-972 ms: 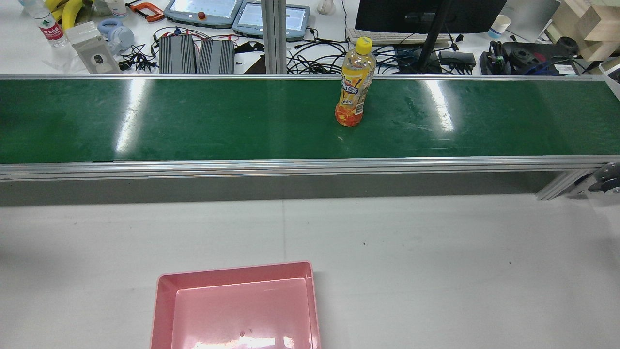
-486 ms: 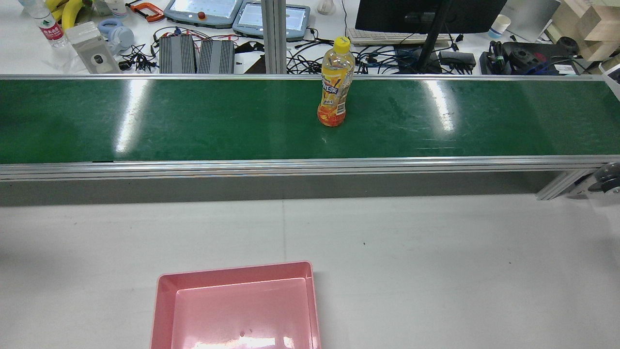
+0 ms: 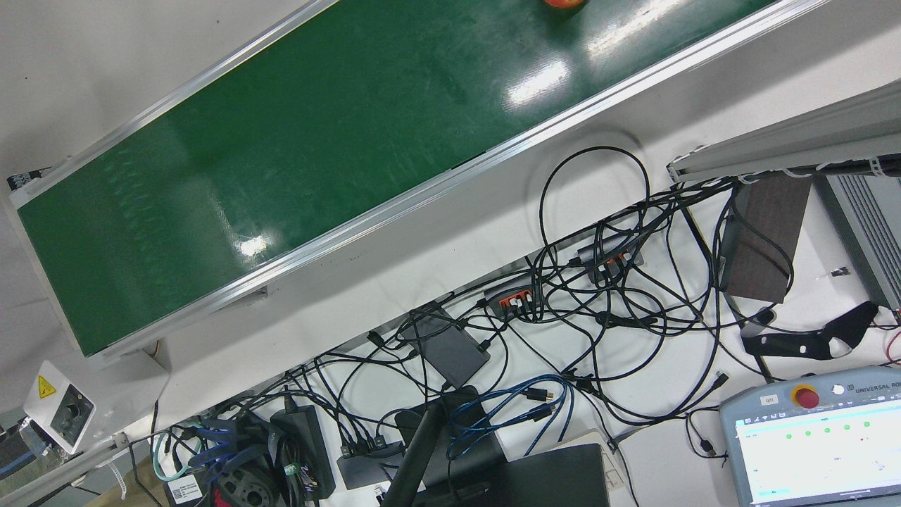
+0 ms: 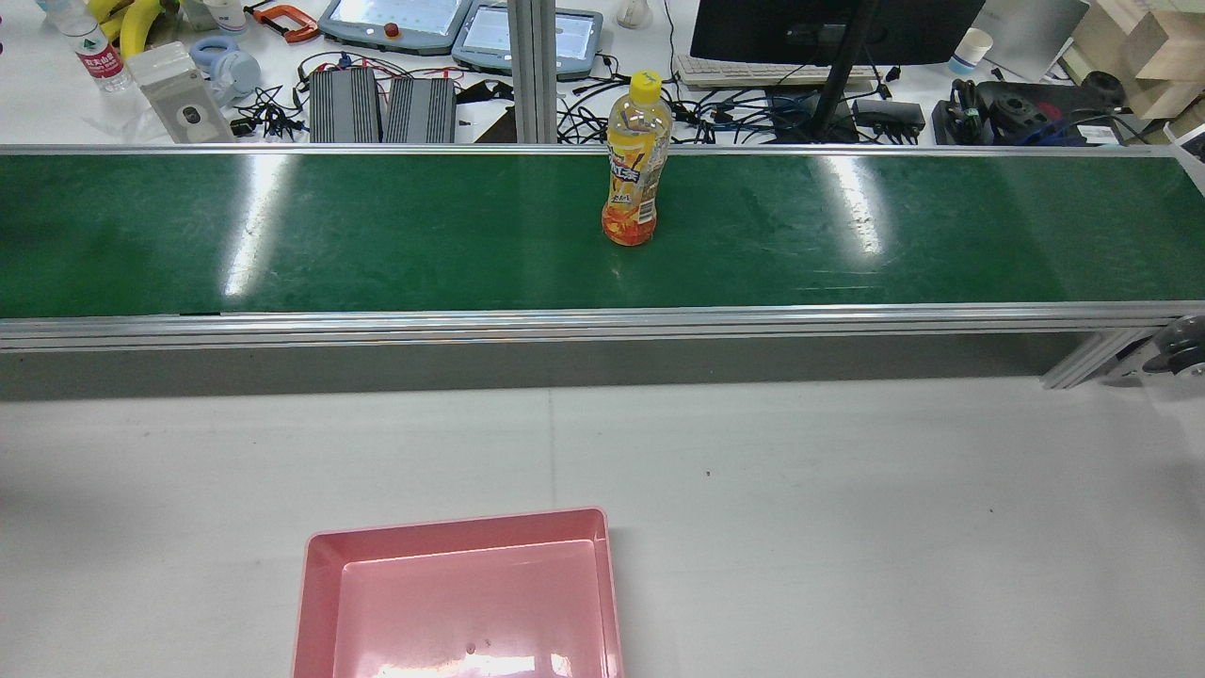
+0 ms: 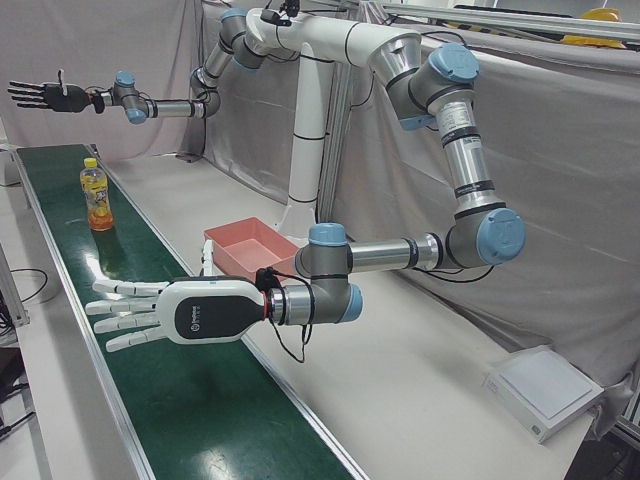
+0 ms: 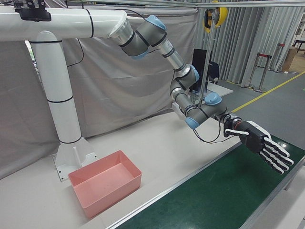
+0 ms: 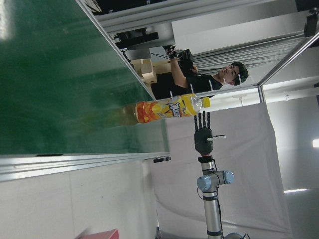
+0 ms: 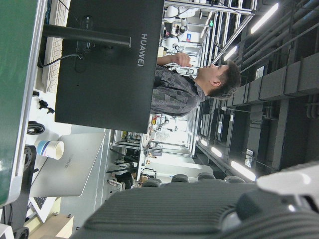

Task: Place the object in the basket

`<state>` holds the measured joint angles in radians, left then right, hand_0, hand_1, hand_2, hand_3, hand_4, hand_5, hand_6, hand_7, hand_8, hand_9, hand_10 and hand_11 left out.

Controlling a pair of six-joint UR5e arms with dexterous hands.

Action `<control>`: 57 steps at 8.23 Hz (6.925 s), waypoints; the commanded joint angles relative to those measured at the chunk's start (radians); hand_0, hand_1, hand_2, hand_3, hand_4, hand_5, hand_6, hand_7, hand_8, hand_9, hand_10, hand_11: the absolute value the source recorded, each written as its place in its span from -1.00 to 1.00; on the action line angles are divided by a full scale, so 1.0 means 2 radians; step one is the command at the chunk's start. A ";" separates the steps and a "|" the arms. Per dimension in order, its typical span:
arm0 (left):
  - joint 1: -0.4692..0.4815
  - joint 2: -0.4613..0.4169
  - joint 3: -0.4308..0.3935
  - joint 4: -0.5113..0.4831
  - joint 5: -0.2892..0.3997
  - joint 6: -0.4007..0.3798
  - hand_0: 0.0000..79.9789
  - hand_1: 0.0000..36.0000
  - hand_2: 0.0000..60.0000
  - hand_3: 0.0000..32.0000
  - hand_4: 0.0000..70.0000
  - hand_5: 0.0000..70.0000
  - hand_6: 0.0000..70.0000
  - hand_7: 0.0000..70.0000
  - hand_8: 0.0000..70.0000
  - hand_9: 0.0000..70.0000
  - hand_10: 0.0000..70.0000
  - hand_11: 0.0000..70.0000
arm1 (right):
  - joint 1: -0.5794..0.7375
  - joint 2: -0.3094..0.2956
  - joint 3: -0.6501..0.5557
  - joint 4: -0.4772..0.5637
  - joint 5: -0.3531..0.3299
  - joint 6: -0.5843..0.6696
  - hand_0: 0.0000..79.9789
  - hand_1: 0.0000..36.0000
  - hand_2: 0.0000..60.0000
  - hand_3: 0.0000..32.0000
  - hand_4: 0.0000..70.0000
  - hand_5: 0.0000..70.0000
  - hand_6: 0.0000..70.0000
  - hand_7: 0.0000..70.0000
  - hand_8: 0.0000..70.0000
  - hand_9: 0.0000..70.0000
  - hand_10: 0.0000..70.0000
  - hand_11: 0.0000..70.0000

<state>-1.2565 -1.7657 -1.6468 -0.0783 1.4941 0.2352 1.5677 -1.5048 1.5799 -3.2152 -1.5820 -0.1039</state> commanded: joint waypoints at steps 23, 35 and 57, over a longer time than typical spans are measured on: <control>0.104 -0.096 0.000 0.080 -0.061 0.064 0.15 -0.91 -1.00 -0.54 -1.00 -0.77 -1.00 -1.00 -0.89 -0.99 -0.95 -0.90 | 0.000 0.000 -0.001 0.000 -0.001 0.000 -1.00 -1.00 -1.00 -1.00 -1.00 -1.00 -1.00 -1.00 -1.00 -1.00 -1.00 -1.00; 0.127 -0.096 -0.004 0.071 -0.048 0.062 0.20 -0.76 -1.00 -0.98 -0.99 -0.63 -1.00 -0.98 -0.83 -0.87 -0.90 -0.83 | 0.000 0.000 -0.001 0.000 0.000 0.000 -1.00 -1.00 -1.00 -1.00 -1.00 -1.00 -1.00 -1.00 -1.00 -1.00 -1.00 -1.00; 0.427 -0.132 -0.206 0.226 -0.022 0.128 0.21 -0.56 0.85 -1.00 1.00 1.00 1.00 1.00 1.00 1.00 1.00 1.00 | -0.001 0.000 -0.001 0.000 0.000 0.000 -1.00 -1.00 -1.00 -1.00 -1.00 -1.00 -1.00 -1.00 -1.00 -1.00 -1.00 -1.00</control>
<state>-0.4483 -2.0324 -2.0441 0.3696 1.4529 0.4805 1.5677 -1.5048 1.5784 -3.2152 -1.5821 -0.1043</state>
